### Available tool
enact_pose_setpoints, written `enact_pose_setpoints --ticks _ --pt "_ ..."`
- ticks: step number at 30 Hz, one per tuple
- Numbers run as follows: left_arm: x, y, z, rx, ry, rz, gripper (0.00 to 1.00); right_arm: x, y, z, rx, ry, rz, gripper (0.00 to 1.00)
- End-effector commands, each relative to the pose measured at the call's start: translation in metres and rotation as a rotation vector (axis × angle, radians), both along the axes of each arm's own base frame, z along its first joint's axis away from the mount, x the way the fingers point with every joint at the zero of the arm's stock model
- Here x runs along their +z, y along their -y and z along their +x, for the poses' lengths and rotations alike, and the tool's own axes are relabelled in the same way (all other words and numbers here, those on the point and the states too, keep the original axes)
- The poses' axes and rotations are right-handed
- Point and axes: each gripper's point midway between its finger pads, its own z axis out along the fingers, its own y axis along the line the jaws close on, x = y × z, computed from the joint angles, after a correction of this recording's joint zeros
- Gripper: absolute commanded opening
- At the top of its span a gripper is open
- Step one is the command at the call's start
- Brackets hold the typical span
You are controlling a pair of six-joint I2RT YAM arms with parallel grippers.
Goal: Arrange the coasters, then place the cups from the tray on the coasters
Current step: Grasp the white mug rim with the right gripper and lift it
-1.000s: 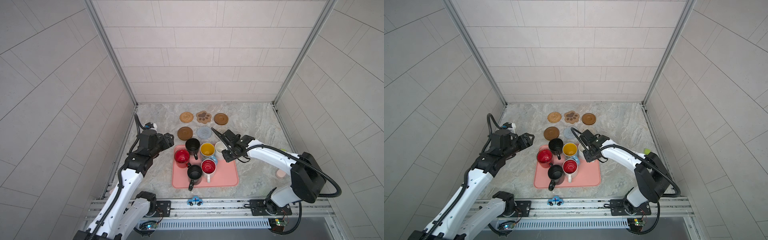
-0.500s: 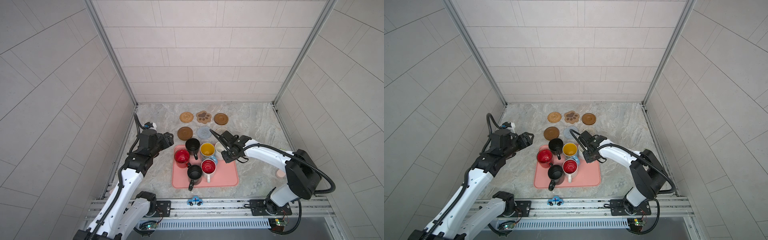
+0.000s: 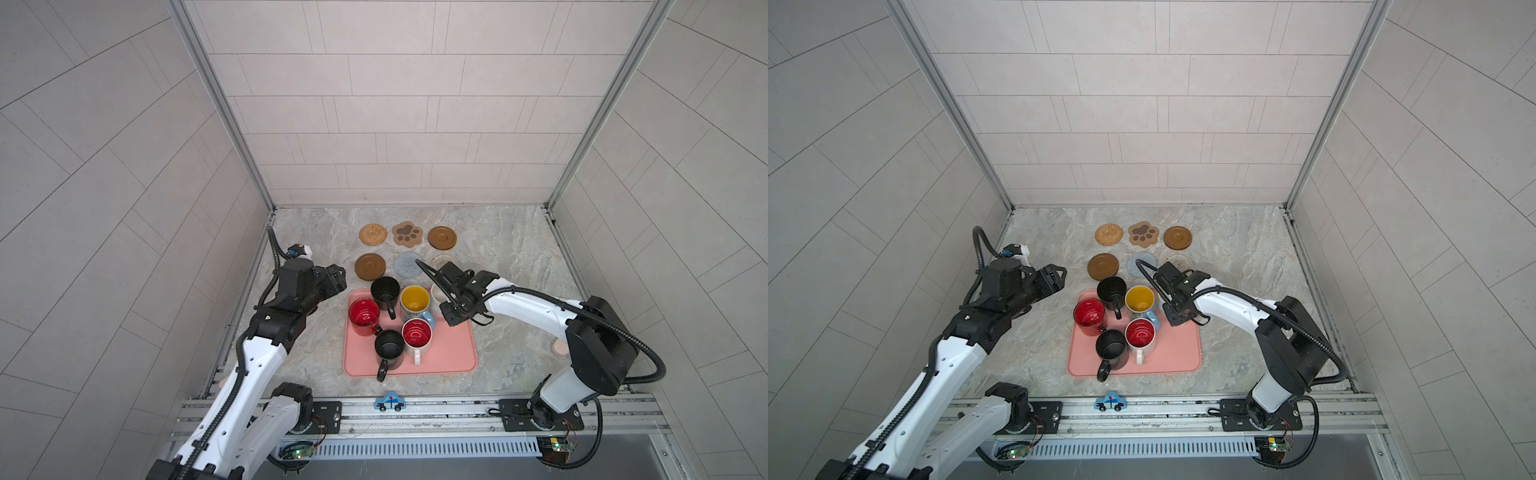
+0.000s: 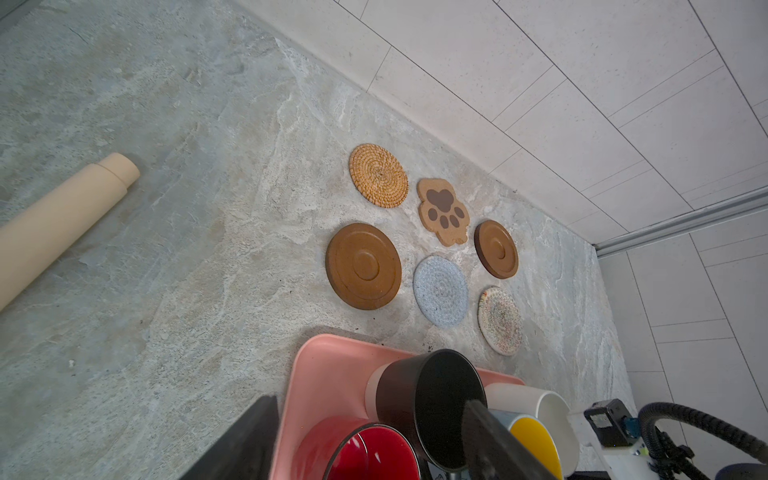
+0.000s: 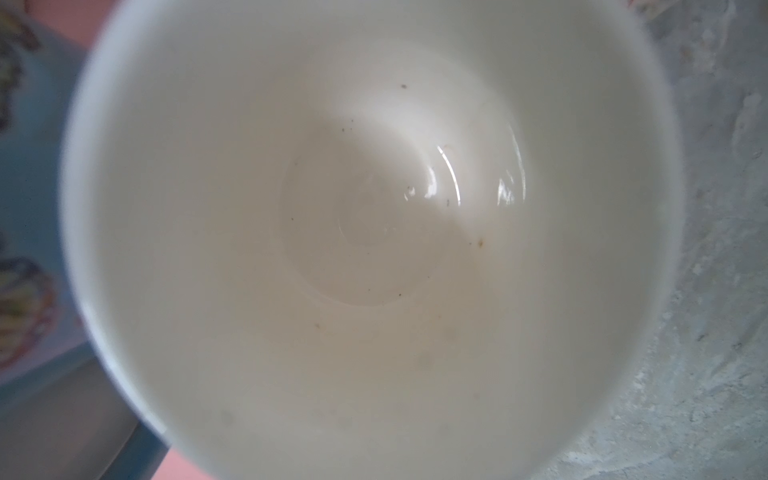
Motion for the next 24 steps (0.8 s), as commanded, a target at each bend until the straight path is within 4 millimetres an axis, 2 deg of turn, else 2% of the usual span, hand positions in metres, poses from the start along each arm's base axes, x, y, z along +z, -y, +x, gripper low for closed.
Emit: enact_pose_setpoints --ticks 1,24 --pt "0.007 -0.006 -0.001 0.021 0.020 0.018 0.77 0.003 -0.002 0.006 -0.006 0.030 0.004 0.15" --pt "0.005 -0.009 -0.008 0.029 0.019 0.021 0.77 0.045 0.000 0.016 -0.035 0.154 0.048 0.10"
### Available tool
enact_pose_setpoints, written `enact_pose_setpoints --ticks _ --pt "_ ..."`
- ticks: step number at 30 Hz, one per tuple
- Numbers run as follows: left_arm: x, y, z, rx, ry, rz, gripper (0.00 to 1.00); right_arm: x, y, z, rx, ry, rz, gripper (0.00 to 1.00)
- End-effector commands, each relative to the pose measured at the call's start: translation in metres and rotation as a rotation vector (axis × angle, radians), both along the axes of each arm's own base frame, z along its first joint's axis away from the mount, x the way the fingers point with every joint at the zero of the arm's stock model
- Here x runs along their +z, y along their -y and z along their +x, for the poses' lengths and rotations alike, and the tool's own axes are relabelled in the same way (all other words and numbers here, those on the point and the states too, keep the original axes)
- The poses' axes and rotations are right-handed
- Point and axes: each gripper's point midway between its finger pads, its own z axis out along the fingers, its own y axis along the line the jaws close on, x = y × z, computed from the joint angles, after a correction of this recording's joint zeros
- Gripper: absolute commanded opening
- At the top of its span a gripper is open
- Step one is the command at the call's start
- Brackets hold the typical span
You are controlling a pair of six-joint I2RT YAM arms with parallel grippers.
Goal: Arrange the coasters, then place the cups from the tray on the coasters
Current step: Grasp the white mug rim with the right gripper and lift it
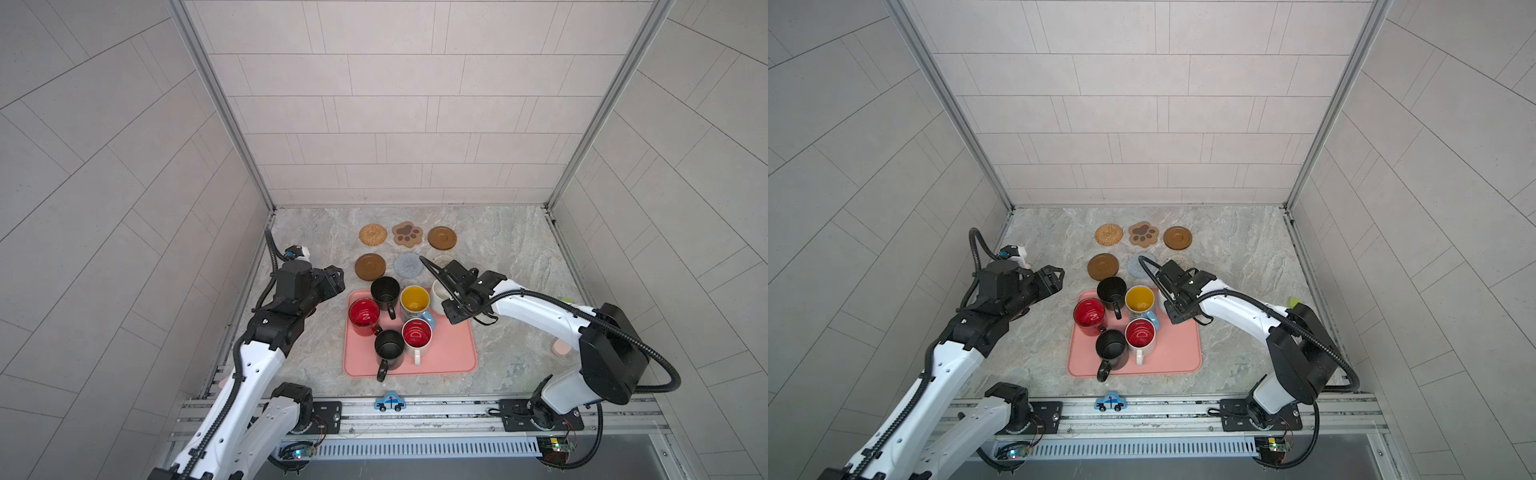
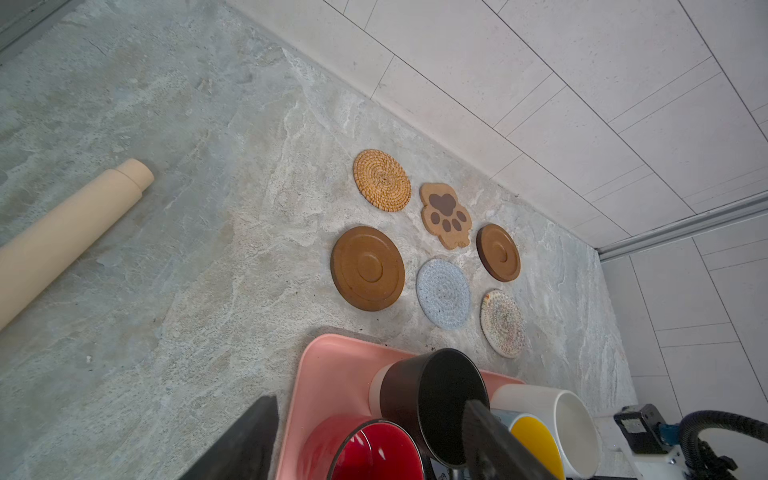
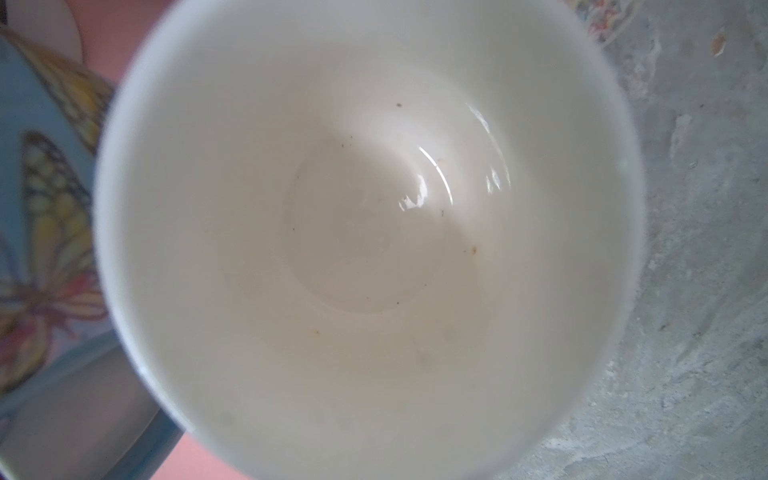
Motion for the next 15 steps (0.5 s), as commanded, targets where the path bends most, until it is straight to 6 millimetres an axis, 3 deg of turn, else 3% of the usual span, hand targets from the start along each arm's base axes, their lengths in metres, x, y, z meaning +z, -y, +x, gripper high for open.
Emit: enact_pose_setpoints --ticks 1,15 --pt "0.001 -0.005 -0.003 0.016 0.006 0.013 0.77 0.028 -0.001 0.016 -0.023 0.104 0.022 0.10" --pt "0.002 -0.007 -0.007 0.019 0.011 0.018 0.78 0.047 0.000 0.043 -0.032 0.142 -0.012 0.09"
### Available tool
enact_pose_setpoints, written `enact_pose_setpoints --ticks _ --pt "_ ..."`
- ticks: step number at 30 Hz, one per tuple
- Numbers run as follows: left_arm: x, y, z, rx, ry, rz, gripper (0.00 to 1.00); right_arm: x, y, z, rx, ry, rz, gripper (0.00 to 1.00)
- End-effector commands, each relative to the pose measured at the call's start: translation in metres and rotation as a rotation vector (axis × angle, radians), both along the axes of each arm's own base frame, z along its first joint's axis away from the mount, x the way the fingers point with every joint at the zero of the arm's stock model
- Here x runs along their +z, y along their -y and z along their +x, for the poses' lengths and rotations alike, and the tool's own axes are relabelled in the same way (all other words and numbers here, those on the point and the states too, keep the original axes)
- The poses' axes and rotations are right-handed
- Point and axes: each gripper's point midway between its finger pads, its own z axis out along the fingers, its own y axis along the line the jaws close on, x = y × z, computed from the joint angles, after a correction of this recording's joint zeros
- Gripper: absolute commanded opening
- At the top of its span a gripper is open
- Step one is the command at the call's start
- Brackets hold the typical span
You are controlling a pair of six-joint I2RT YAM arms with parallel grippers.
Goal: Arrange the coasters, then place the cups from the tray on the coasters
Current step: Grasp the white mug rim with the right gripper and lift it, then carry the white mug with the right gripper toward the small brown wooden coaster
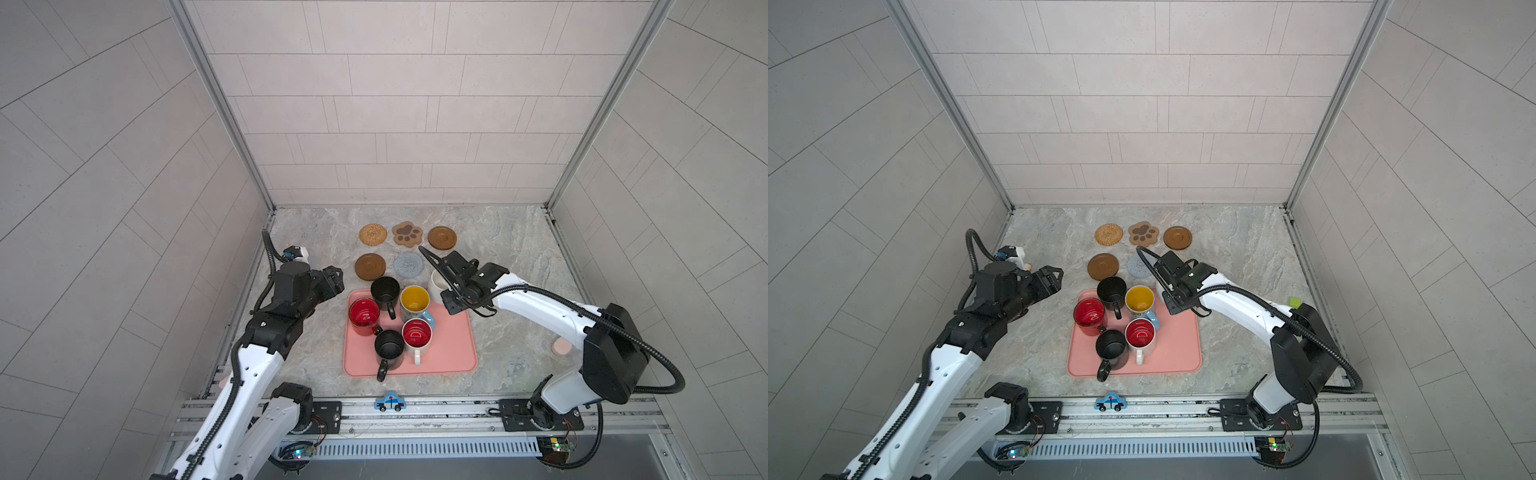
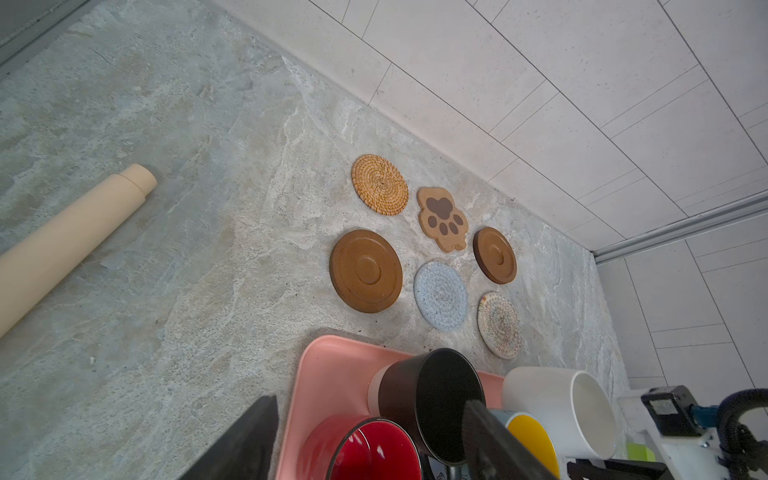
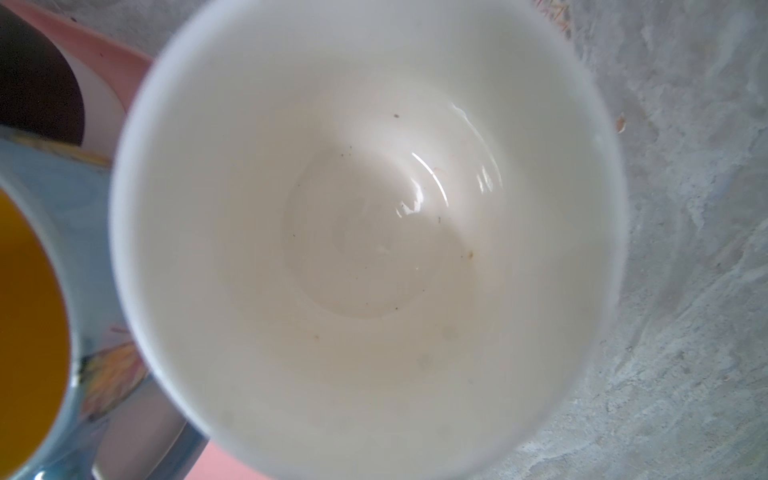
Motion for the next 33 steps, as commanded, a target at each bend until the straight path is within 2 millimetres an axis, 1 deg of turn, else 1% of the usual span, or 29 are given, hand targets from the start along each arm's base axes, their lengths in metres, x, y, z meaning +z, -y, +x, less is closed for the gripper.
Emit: enact_pose_setpoints --ticks 1,7,10,15,19,23,28,33 --pt "-0.002 -0.006 -0.003 0.018 -0.003 0.019 0.78 0.018 0.001 0.022 -0.016 0.072 -0.008 0.09" --pt "0.002 -0.004 -0.001 0.009 0.000 0.017 0.78 0.023 0.000 0.049 0.003 0.066 -0.003 0.09" --pt "0.002 -0.003 0.000 0.006 -0.004 0.022 0.78 0.025 0.003 0.065 0.030 0.055 -0.013 0.09" --pt "0.003 -0.005 0.000 0.012 -0.002 0.026 0.78 0.028 0.014 0.099 0.047 0.035 0.006 0.09" --pt "0.003 -0.006 -0.003 0.016 -0.001 0.027 0.78 0.024 0.026 0.124 0.057 0.019 0.005 0.09" --pt "-0.001 -0.007 -0.004 0.020 -0.010 0.030 0.78 0.020 0.036 0.147 0.073 0.005 -0.017 0.09" --pt "-0.001 -0.007 -0.004 0.023 -0.012 0.030 0.78 0.023 0.040 0.170 0.090 0.004 0.015 0.09" --pt "0.001 -0.007 -0.003 0.024 -0.011 0.030 0.78 0.026 0.051 0.192 0.105 0.022 0.020 0.09"
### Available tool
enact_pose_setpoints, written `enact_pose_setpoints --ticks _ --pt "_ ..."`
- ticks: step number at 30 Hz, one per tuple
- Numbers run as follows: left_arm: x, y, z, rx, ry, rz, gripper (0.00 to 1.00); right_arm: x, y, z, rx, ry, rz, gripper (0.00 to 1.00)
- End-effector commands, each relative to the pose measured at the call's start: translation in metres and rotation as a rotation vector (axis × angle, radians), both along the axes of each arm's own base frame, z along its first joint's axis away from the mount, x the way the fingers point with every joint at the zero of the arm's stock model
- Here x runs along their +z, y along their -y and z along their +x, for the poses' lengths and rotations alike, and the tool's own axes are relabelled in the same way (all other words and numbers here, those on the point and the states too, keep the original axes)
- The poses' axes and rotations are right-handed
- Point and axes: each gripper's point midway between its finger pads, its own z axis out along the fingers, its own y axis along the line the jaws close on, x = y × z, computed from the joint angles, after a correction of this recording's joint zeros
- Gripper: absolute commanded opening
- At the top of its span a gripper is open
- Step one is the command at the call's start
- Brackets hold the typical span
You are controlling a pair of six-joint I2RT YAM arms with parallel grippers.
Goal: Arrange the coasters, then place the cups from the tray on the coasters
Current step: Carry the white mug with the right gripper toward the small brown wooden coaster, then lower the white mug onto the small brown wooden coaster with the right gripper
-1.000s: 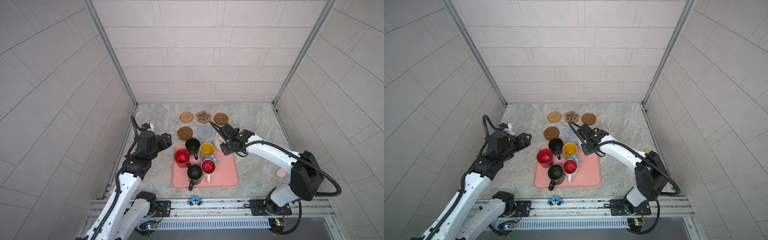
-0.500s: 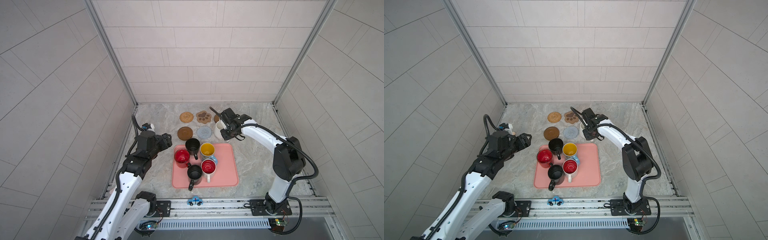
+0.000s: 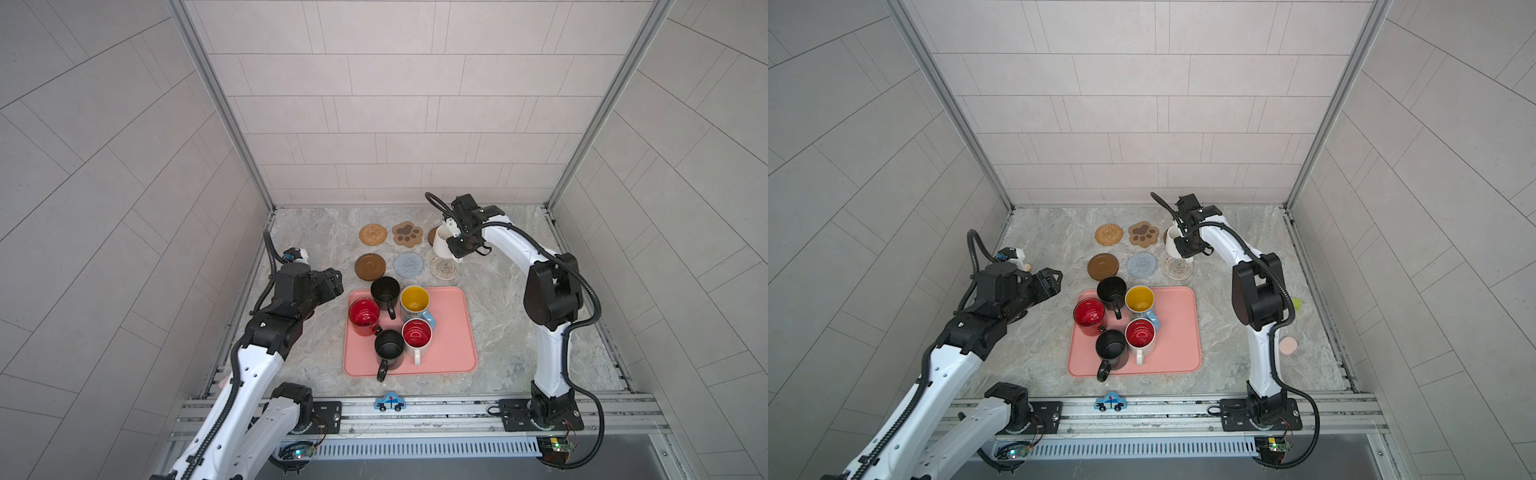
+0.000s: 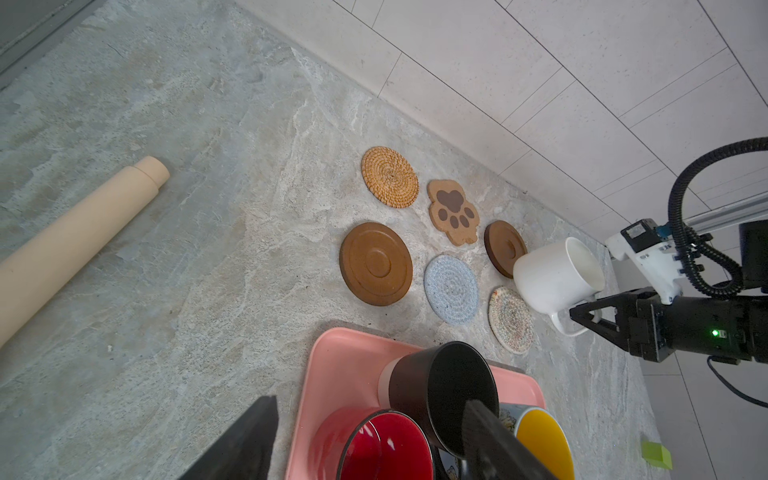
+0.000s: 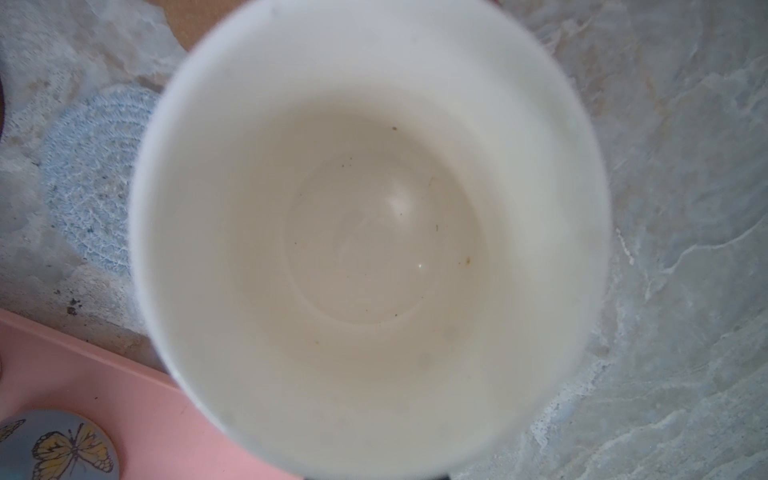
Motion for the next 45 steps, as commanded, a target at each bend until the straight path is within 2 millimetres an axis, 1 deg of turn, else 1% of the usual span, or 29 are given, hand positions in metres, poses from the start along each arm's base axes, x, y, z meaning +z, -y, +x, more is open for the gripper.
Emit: enact_pose_setpoints --ticks 1,3,7,12,20,23,31,45 --pt "0.008 -0.004 0.001 0.019 0.018 0.009 0.78 0.023 0.004 0.019 0.043 0.061 0.028 0.09" --pt "0.008 -0.005 0.001 0.021 0.017 0.007 0.78 0.023 0.008 0.026 0.044 0.059 0.049 0.09" --pt "0.009 -0.005 0.000 0.028 0.019 -0.004 0.78 0.023 0.009 0.037 0.062 0.070 0.056 0.09" --pt "0.011 -0.004 0.001 0.028 0.023 -0.014 0.78 0.020 0.006 0.045 0.077 0.058 0.053 0.09" --pt "0.008 -0.003 0.001 0.031 0.020 -0.032 0.78 0.022 0.006 0.059 0.098 0.069 0.033 0.09" --pt "0.011 -0.003 0.001 0.033 0.029 -0.034 0.78 0.023 0.004 0.064 0.091 0.076 0.037 0.09" --pt "0.010 -0.001 0.002 0.026 0.023 -0.038 0.78 0.016 -0.002 0.076 0.084 0.077 0.061 0.09" --pt "0.008 0.000 0.001 0.022 0.020 -0.040 0.78 0.010 -0.004 0.090 0.114 0.107 0.052 0.09"
